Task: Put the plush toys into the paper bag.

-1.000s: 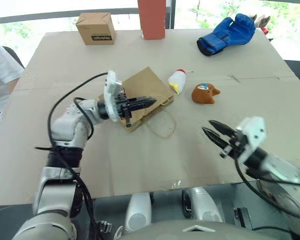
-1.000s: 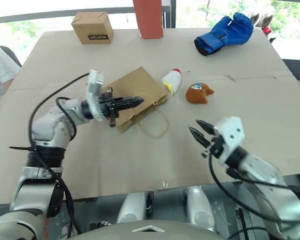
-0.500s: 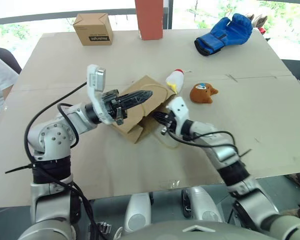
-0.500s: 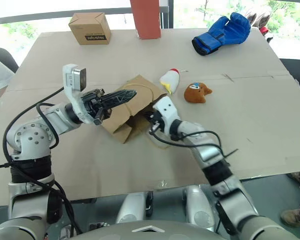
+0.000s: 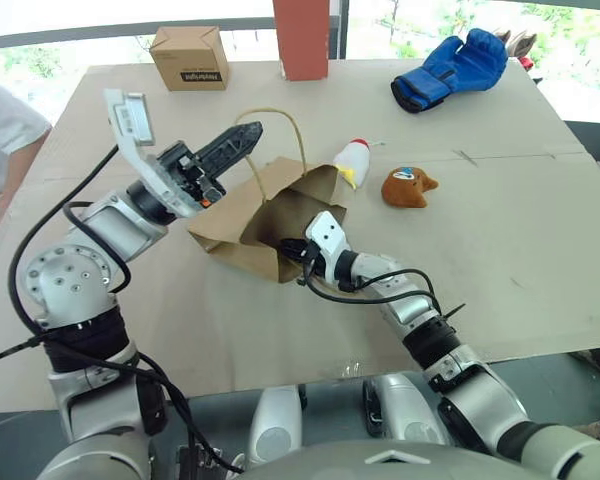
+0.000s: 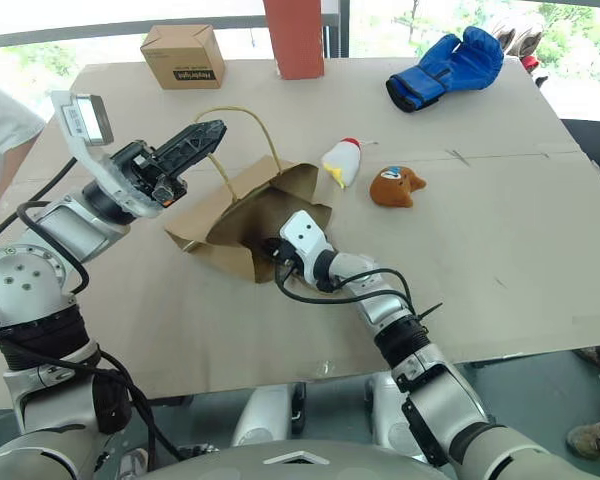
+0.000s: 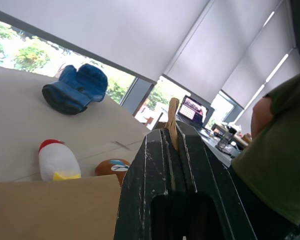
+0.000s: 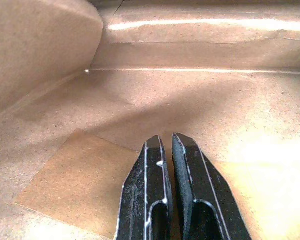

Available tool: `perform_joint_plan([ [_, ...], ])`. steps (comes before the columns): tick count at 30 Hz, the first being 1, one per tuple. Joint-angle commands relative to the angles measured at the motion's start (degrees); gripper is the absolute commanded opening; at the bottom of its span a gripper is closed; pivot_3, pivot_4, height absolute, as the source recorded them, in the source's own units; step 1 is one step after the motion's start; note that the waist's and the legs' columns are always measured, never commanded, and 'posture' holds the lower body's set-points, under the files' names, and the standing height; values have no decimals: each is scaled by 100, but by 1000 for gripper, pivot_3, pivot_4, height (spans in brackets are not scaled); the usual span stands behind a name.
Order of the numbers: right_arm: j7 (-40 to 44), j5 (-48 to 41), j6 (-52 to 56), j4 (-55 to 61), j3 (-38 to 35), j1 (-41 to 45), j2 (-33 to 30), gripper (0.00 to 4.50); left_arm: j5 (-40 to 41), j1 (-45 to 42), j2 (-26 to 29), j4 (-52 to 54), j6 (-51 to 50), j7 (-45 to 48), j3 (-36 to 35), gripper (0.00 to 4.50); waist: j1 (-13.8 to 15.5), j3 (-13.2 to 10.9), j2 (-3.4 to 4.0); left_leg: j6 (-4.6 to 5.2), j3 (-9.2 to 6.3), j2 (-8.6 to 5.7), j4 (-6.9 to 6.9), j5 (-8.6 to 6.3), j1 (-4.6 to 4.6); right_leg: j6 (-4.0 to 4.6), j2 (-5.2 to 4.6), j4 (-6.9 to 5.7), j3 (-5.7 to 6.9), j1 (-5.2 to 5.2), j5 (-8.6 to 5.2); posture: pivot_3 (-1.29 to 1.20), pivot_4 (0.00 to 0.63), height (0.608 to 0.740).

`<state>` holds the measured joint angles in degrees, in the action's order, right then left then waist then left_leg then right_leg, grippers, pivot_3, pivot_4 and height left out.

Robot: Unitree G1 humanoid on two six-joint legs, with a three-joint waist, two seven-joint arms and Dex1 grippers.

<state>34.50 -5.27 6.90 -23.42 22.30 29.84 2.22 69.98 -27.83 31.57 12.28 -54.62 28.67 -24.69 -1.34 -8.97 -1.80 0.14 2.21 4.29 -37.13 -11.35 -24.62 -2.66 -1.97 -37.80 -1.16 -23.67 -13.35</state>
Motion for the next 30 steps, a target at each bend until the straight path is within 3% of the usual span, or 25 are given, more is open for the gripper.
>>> perform_joint_plan([
  [1, 126, -91, 268, 566, -182, -170, -184, 69, 89, 136, 70, 286, 136, 3, -74, 0, 34, -1, 1, 0, 2, 0, 0, 0, 0, 0, -1, 1, -1, -1, 0, 0, 150, 740],
  [7, 590, -812, 1461, 2237, -500, -155, -617, 69, -214, 225, 43, 167, 420, 43, 16, 0, 54, -7, 4, -1, 6, 0, 1, 0, -7, 13, -1, -2, -1, -12, -7, 0, 150, 740],
  [10, 802, -1247, 2082, 3285, -699, -164, -1034, 1360, -350, 180, -8, 102, 568, 76, 100, 0, 56, -7, 5, -1, 8, 1, 8, 0, -7, 10, 0, 0, -2, -15, -6, 0, 150, 740],
  [11, 736, -1424, 2256, 3636, -911, -133, -1139, 1473, -409, 158, -44, 82, 632, 75, 131, 0, 56, -6, 3, -1, 8, 1, 11, 0, -7, 9, 0, 1, -2, -15, -6, 0, 150, 740],
  [12, 680, -1545, 2378, 3860, -1062, -112, -1197, 2249, -449, 145, -69, 70, 677, 74, 152, 0, 64, -10, 10, -1, 7, 1, 14, 0, -5, 9, 1, 3, -1, -15, -5, 0, 150, 740],
  [13, 586, -1624, 2541, 4104, -1223, -73, -1311, 2446, -506, 130, -99, 51, 741, 71, 175, 0, 73, -10, 10, -1, 8, 1, 15, 0, -8, 10, 0, 4, -1, -16, -6, 0, 150, 740],
  [15, 391, -1714, 2857, 4486, -1567, 51, -1589, 3526, -628, 110, -150, 23, 859, 78, 223, 0, 73, -10, 9, -1, 10, 0, 14, 0, -8, 11, 0, 6, -2, -16, -6, 0, 150, 740],
  [17, 134, -1631, 3227, 4641, -1952, 299, -2018, 4335, -742, 104, -211, 19, 983, 75, 281, 0, 74, -12, 10, -1, 15, 0, 13, 0, -9, 13, -1, 8, -6, -16, -7, 0, 150, 740],
  [20, -390, -1034, 3690, 4318, -2042, 734, -2664, 4335, -827, 119, -273, 44, 1082, 80, 317, 0, 71, -12, 9, -1, 24, 0, 12, 0, -8, 16, -3, 11, -11, -18, -9, 0, 150, 740],
  [23, -645, -606, 4014, 3107, -1861, 1152, -2986, 4335, -815, 129, -341, 86, 1137, 49, 312, 0, 57, -12, 8, -1, 28, 0, 17, 0, -7, 17, -3, 13, -15, -22, -9, 0, 150, 740],
  [27, -454, -276, 3598, 1117, -1479, 1628, -2842, 4335, -758, 130, -429, 163, 1159, 22, 327, 0, 47, -13, 6, 0, 37, -1, 24, 1, -6, 17, -1, 19, -25, -23, -9, 0, 150, 740],
  [30, -209, -227, 3330, 293, -1377, 1847, -2655, 4335, -721, 129, -443, 202, 1153, 27, 337, 0, 27, -16, 9, 1, 43, -2, 35, 0, -13, 5, 2, 26, -33, -34, -3, 0, 150, 740],
])
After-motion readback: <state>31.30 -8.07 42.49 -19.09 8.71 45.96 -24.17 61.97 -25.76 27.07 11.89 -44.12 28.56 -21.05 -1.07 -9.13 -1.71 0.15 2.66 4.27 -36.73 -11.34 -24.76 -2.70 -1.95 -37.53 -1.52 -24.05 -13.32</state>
